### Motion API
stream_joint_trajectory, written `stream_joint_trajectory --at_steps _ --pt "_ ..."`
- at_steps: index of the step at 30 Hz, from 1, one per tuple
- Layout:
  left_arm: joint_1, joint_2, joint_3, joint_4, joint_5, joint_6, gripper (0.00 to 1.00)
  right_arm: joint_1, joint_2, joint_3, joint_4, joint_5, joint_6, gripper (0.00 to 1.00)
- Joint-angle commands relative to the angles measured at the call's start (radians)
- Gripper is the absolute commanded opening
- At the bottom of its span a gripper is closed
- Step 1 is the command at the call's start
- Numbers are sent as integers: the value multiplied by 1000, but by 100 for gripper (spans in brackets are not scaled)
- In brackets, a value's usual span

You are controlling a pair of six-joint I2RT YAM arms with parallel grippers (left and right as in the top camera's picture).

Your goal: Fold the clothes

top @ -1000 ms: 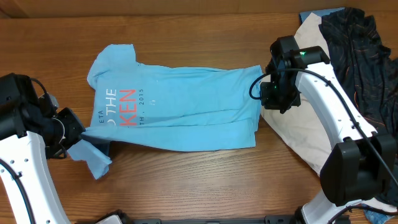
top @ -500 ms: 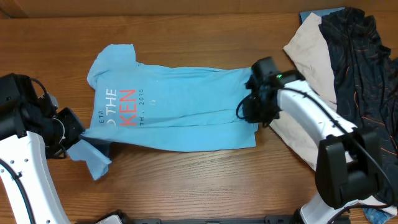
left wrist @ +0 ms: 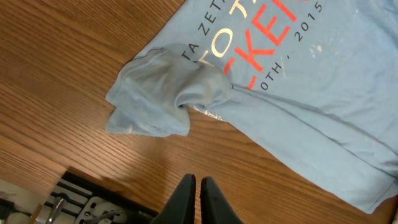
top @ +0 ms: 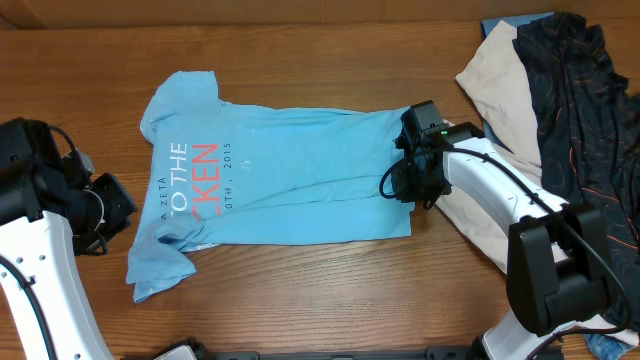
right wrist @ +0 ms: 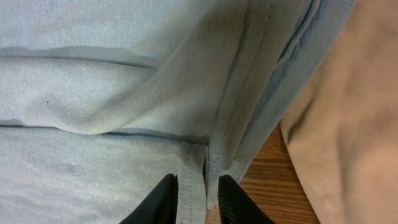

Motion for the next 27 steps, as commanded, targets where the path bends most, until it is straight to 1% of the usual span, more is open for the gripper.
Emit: stream_joint_trajectory --at_steps 1,6,15,23,27 --pt "9 4 -2 1 7 26 8 -2 -11 -5 5 -6 -6 25" --pt "9 4 -2 1 7 27 9 -2 -9 -5 17 -18 -7 25" --pt "9 4 -2 1 7 27 9 -2 48 -5 32 -24 -6 25" --pt "9 4 -2 1 7 27 9 -2 50 -5 28 -25 -6 25" --pt "9 4 -2 1 7 27 9 -2 58 -5 28 -47 -6 12"
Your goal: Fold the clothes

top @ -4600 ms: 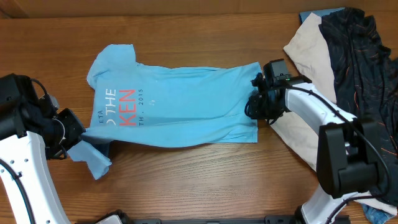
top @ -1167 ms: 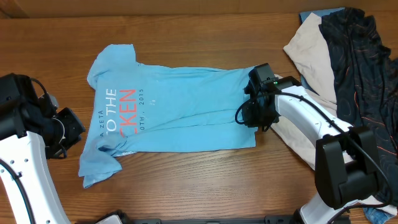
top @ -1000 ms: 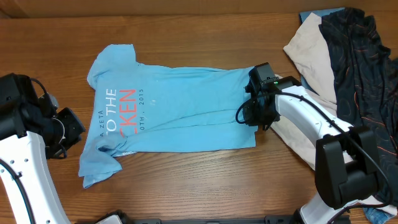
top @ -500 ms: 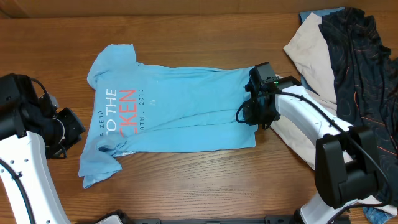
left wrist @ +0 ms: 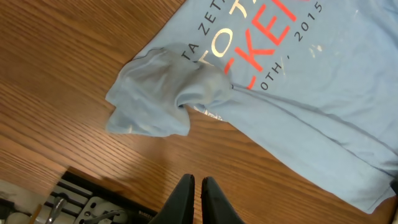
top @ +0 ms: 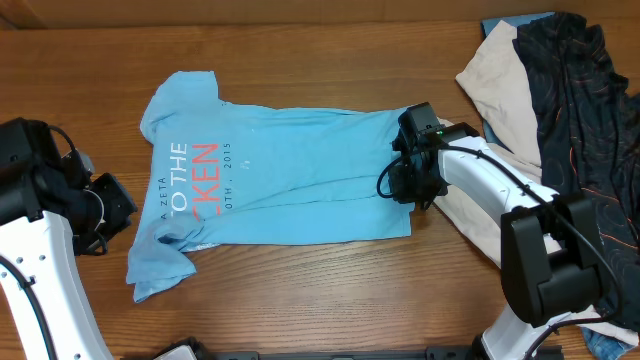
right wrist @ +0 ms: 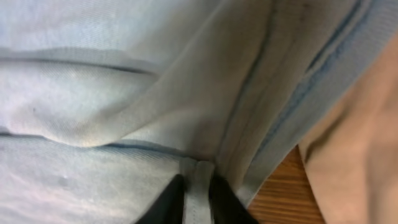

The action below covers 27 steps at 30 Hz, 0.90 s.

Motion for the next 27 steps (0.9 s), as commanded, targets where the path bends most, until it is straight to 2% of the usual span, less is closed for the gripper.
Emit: stream_joint_trajectory --at_steps 1,3,6,22,25,27 --pt "9 4 -2 1 7 27 9 -3 14 -5 2 -28 1 11" --pt "9 4 -2 0 7 27 9 -3 16 -5 3 -28 1 11" --pt "9 4 -2 -5 7 27 10 -3 16 -5 0 -28 1 4" --pt "9 5 -43 -6 -31 26 9 -3 16 -5 -9 -24 5 4" --pt "9 5 -109 8 -30 12 12 -3 16 -5 -12 -24 5 4" --pt "9 5 -161 23 -30 0 21 -3 16 -5 -15 -24 5 4"
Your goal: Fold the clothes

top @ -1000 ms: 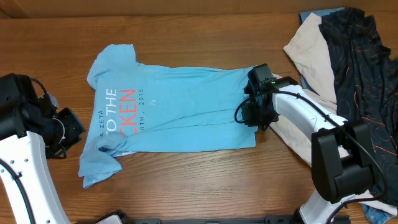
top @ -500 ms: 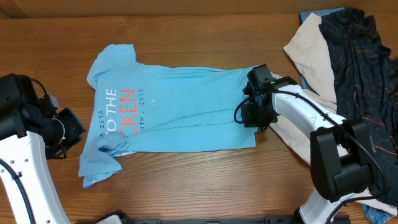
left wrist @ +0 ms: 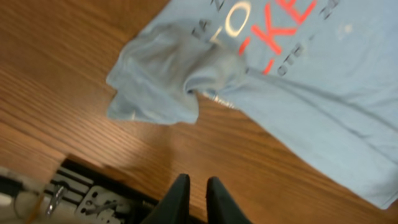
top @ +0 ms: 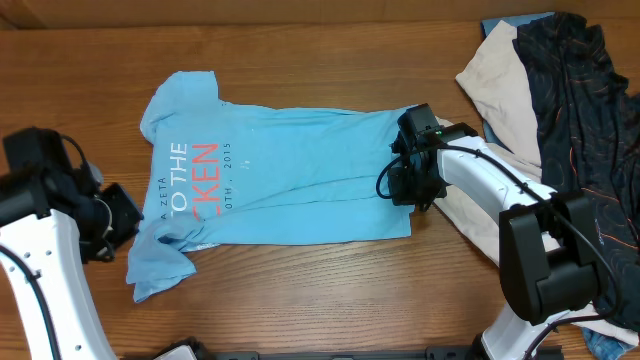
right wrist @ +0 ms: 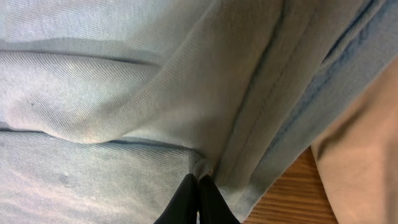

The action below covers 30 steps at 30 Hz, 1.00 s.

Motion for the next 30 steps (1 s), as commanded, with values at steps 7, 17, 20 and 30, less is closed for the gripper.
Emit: stream_joint_trajectory --at_steps 7,17,20,30 --pt "9 5 -246 158 -34 0 65 -3 5 -5 -3 -8 1 4" --pt "-7 5 -360 311 -112 -52 59 -3 5 -5 -7 -8 1 4" --pt "-26 5 -396 364 -111 -53 58 -3 5 -5 -7 -8 1 4" --pt "-83 63 -447 477 -130 -71 47 -3 5 -5 -7 -8 1 4"
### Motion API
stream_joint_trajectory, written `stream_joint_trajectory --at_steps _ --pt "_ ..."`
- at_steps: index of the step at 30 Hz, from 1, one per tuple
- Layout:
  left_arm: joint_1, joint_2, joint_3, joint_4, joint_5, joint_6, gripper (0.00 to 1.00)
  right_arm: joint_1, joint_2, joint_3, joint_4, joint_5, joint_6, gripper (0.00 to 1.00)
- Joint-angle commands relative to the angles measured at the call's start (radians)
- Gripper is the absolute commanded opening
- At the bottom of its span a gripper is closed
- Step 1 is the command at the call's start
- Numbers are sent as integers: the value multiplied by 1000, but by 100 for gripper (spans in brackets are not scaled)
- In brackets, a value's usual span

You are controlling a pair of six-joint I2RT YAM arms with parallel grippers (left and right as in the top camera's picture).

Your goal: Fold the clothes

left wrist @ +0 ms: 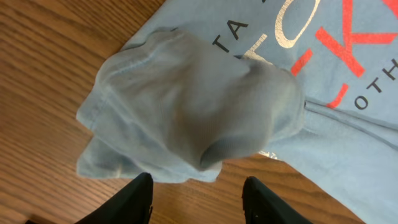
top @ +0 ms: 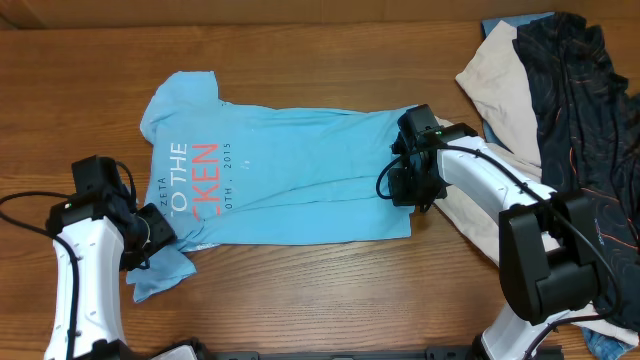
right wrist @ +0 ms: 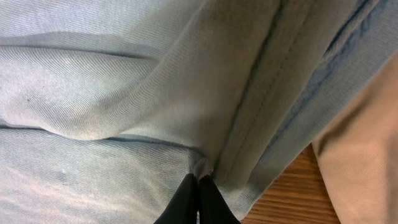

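A light blue T-shirt point(top: 280, 165) with red and white lettering lies spread on the wooden table, collar end to the left, hem to the right. Its near sleeve point(left wrist: 186, 118) is bunched up at the lower left. My left gripper point(left wrist: 198, 190) hovers open just short of that sleeve, with bare wood between its fingers. My right gripper point(right wrist: 199, 186) is shut on a pinch of the shirt's hem fold point(right wrist: 249, 124) at the right edge; in the overhead view it sits at the hem point(top: 408, 180).
A pile of other clothes, beige point(top: 505, 80) and dark patterned point(top: 580, 110), lies at the right side of the table, right beside the shirt's hem. The beige cloth point(right wrist: 367, 143) shows next to my right gripper. Bare wood point(top: 300, 290) runs along the front.
My left arm has moved right and down to the bunched sleeve, and its gripper has opened wide. The right gripper stays shut on the hem.
At first my right gripper was open over the hem fold and my left gripper was shut, far left of the shirt. Then the right fingers closed on the hem and stayed pinched. The left arm then came to the near sleeve, where it now stands open.
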Motion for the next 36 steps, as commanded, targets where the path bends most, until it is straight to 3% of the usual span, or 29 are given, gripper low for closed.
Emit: stream_joint_trajectory --at_steps 1,5,10,16,19,28,36 --pt "-9 48 -12 29 -25 -14 45 -3 5 -5 1 -8 1 4" --pt "-14 101 -12 41 -24 -14 41 -3 5 -5 -2 -8 1 4" --pt "-15 137 -11 47 -24 -14 4 -3 5 -5 -6 -7 1 4" --pt "-15 115 92 -58 -25 -4 4 -3 5 13 -24 -12 2 4" --pt "-15 72 298 -198 -24 17 4 -8 -24 123 -122 -8 35 4" --pt "-13 45 913 -458 -42 83 4 -43 -206 573 -379 84 38 4" --pt "-13 45 1310 -614 -89 67 4 -53 -301 1019 -615 189 37 4"
